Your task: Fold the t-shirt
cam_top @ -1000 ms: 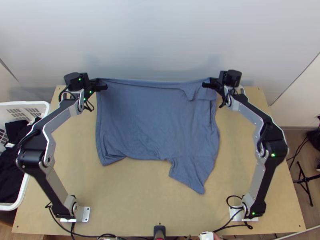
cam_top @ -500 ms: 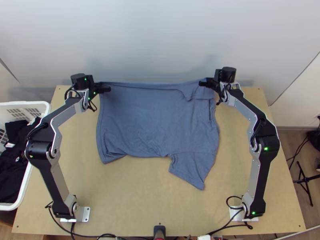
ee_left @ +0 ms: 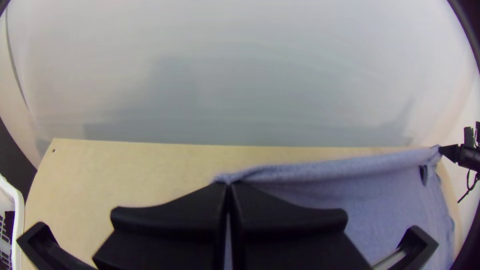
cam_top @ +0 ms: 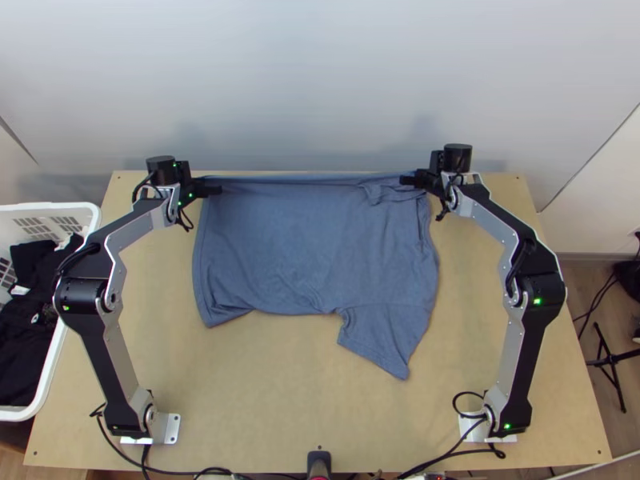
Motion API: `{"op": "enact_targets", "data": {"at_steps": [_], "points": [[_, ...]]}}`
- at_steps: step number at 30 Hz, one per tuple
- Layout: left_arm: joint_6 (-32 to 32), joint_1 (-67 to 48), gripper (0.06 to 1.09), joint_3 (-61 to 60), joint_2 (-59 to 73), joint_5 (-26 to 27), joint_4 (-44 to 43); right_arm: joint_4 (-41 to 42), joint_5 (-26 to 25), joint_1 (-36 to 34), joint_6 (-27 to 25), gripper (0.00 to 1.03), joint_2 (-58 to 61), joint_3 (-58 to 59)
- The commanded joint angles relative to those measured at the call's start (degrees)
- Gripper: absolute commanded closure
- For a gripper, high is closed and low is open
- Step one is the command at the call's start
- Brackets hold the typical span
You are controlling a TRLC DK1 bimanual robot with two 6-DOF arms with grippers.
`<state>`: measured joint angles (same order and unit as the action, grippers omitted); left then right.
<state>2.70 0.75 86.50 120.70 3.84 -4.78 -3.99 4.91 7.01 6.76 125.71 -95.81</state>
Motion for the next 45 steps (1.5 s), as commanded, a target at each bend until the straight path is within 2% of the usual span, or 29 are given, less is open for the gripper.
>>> {"op": "enact_targets", "data": {"at_steps": [1, 2, 3, 4, 5, 6, 15, 21, 26, 28, 36, 45], "points": [[-1.0, -0.1, 1.04, -0.4, 0.9, -0.1, 1.3, -1.0, 0.0, -0.7, -1.8, 1.00, 0.9, 1.2], [-0.9, -0.1, 0.96, -0.3, 1.1, -0.1, 1.3, -0.9, 0.0, -0.7, -1.8, 0.99, 1.6, 1.0], [-0.7, 0.0, 0.71, 0.1, 1.4, -0.1, 1.7, -0.9, 0.0, -0.7, -1.6, 0.86, 2.2, 0.4], [0.1, 0.0, 0.30, 0.5, 1.5, -0.1, 2.9, -0.9, 0.0, -0.7, -1.0, 0.54, 2.6, -0.3], [0.8, 0.0, 0.07, 0.6, 1.5, -0.1, 3.0, -0.9, 0.0, -0.7, 0.2, 0.18, 2.8, -0.6], [1.2, 0.1, 0.10, 0.5, 1.3, -0.1, 3.3, -0.9, 0.0, -0.7, 1.1, 0.02, 2.9, -1.0], [1.2, 1.6, 0.10, 0.5, 0.1, -0.1, 4.3, -1.6, 0.0, -0.8, 1.8, 0.03, -3.0, 2.2], [0.5, 1.1, 0.10, 0.6, 0.1, 0.1, 5.7, -6.8, 0.7, -1.1, 1.1, 0.04, -4.8, 3.0], [0.4, 0.7, 0.11, 1.8, 0.0, 2.5, 7.5, -8.4, 4.1, -1.6, -0.1, 0.04, -6.3, 6.1], [0.5, 0.6, 0.11, 3.1, 1.1, 2.8, 8.6, -8.3, 4.1, -1.7, -0.3, 0.07, -5.4, 5.8], [1.3, -0.2, 0.11, 9.1, 6.2, 3.7, 12.6, -8.6, 4.5, -2.1, 0.0, 0.07, 0.8, -3.2], [4.8, -0.3, 0.11, 19.8, 11.2, 3.9, 19.7, -12.8, 4.5, -0.8, 0.7, 0.07, 4.6, -13.1]]}}
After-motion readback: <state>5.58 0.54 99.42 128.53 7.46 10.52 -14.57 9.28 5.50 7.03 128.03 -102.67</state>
